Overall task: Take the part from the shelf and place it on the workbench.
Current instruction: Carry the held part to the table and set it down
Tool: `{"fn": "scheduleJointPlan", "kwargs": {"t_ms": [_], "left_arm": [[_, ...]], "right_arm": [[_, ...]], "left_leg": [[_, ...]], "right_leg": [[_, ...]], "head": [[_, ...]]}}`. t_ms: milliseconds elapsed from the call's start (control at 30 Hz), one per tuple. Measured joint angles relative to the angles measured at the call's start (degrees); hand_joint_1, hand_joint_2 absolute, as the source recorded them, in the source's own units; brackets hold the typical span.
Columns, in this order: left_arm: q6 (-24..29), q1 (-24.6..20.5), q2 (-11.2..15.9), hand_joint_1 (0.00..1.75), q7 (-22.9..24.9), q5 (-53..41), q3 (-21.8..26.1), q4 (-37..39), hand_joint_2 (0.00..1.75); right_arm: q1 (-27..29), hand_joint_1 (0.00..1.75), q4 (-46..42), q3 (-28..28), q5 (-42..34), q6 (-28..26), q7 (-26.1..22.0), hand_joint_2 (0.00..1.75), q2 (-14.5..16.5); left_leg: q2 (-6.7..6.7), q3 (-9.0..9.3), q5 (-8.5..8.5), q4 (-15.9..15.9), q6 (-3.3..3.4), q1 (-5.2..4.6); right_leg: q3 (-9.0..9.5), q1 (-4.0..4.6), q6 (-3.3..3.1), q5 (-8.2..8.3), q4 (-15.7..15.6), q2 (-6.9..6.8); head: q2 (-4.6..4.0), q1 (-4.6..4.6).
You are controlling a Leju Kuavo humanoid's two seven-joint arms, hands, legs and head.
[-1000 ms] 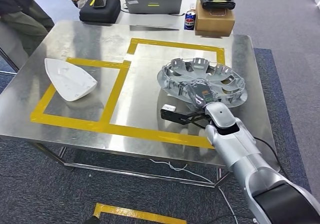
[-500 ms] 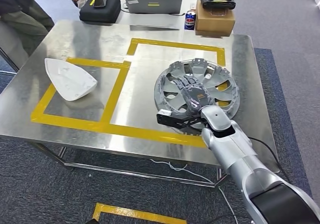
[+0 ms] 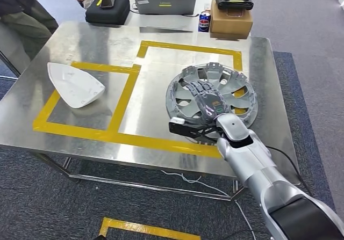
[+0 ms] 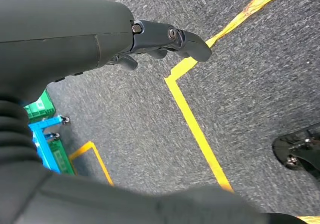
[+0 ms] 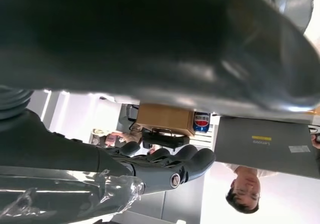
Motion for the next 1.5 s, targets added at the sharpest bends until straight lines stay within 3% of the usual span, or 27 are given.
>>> {"fn": "scheduleJointPlan", "kwargs": {"t_ms": [267,467,533,600,733,833,933,1000,1100,1200,1267,1367,1500], "left_arm": [[0.91,0.55,-0.31,0.00,-2.30,1.24,1.67,0.00,0.00],[1.74,0.85,-0.63,0.00,-2.87,2.30,3.24,0.00,0.00],[2.07,1.28,-0.87,0.00,-2.87,2.50,3.98,0.00,0.00],[2.22,1.92,-1.05,0.00,-2.87,2.64,4.59,0.00,0.00],[2.26,1.26,-1.21,0.00,-2.87,2.77,5.21,0.00,0.00],[2.84,0.98,-1.39,0.00,-2.87,2.95,5.66,0.00,0.00],[4.01,1.88,-1.79,0.00,-3.01,2.66,6.01,0.01,0.00],[4.55,2.35,-2.12,0.00,-3.81,2.46,6.31,0.01,0.00],[4.59,2.54,-2.65,0.00,-6.96,2.17,7.01,0.00,0.00],[4.33,2.61,-3.15,0.00,-10.16,1.97,7.42,0.00,0.00],[4.68,2.59,-3.59,0.00,-11.09,1.82,7.58,0.00,0.00],[5.21,2.55,-4.06,0.00,-11.56,1.63,7.77,0.00,0.00],[5.17,2.29,-4.29,0.00,-10.36,1.10,8.15,0.00,0.00]], "right_arm": [[0.87,0.00,-8.86,-0.09,-0.36,0.56,1.56,0.00,-8.30],[3.86,0.00,-21.20,-3.21,-3.01,3.73,3.08,0.00,-19.67],[7.02,0.00,-27.82,-7.20,-4.34,4.87,2.37,0.00,-25.84],[9.07,0.00,-32.69,-11.71,-4.63,5.79,1.81,0.00,-30.00],[11.52,0.00,-37.65,-14.97,-3.34,5.80,2.78,0.00,-33.26],[16.34,0.00,-41.29,-18.33,-2.96,3.11,5.76,0.00,-37.37],[26.66,0.00,-46.54,-28.85,-4.47,0.16,5.53,0.00,-43.02],[35.09,0.00,-49.88,-39.59,-5.44,-1.76,2.33,0.00,-44.27],[44.14,0.00,-53.99,-59.28,-8.37,-3.66,-8.84,0.00,-40.63],[46.60,0.00,-54.90,-77.20,-13.15,-3.22,-20.63,0.00,-32.68],[46.21,0.00,-54.08,-88.25,-16.23,-3.67,-25.03,0.00,-26.90],[45.25,0.00,-51.15,-101.00,-22.35,-7.87,-25.25,0.00,-18.79],[44.86,0.00,-44.90,-110.25,-29.12,-14.02,-20.76,0.00,-10.16]], "left_leg": [[-0.01,-0.01,-0.02,0.00,0.04,-0.05],[-0.17,-0.01,-0.08,0.01,0.19,-0.13],[-0.57,-0.09,-0.09,0.00,0.35,-0.09],[-0.57,-0.15,-0.16,0.00,0.40,-0.04],[0.25,0.13,-0.47,0.00,0.54,-0.11],[-0.15,0.22,-0.39,0.00,0.70,-0.13],[-0.95,0.26,-0.40,0.00,0.81,0.00],[-1.09,0.27,-0.51,-0.01,0.84,0.06],[-1.09,0.30,-0.75,-0.02,0.81,0.09],[-0.95,0.46,-0.92,-0.03,0.73,0.10],[-0.89,0.48,-0.98,-0.04,0.69,0.13],[-0.72,0.53,-1.06,-0.05,0.60,0.25],[-0.56,0.61,-1.14,-0.05,0.49,0.33]], "right_leg": [[0.04,0.00,0.01,0.01,-0.10,-0.03],[0.11,-0.02,0.08,-0.02,-0.28,-0.18],[0.25,-0.03,0.22,-0.12,-0.35,-0.61],[0.25,-0.06,0.25,-0.13,-0.36,-0.61],[0.26,-0.07,0.30,-0.09,-0.46,0.24],[0.45,0.00,0.50,-0.22,-0.51,-0.19],[0.79,0.13,0.62,-0.47,-0.55,-1.01],[0.89,0.17,0.66,-0.60,-0.57,-1.17],[0.93,0.15,0.66,-0.80,-0.57,-1.14],[0.96,0.20,0.61,-0.93,-0.59,-0.97],[0.99,0.22,0.60,-0.98,-0.59,-0.91],[1.05,0.31,0.55,-1.02,-0.59,-0.70],[1.08,0.38,0.49,-1.04,-0.56,-0.48]], "head": [[0.00,0.02],[0.00,-0.12],[0.00,-0.03],[0.01,0.14],[0.00,0.12],[0.00,0.08],[0.00,0.15],[0.00,0.15],[0.00,0.14],[0.00,0.13],[0.00,0.13],[0.00,0.14],[0.00,0.14]]}}
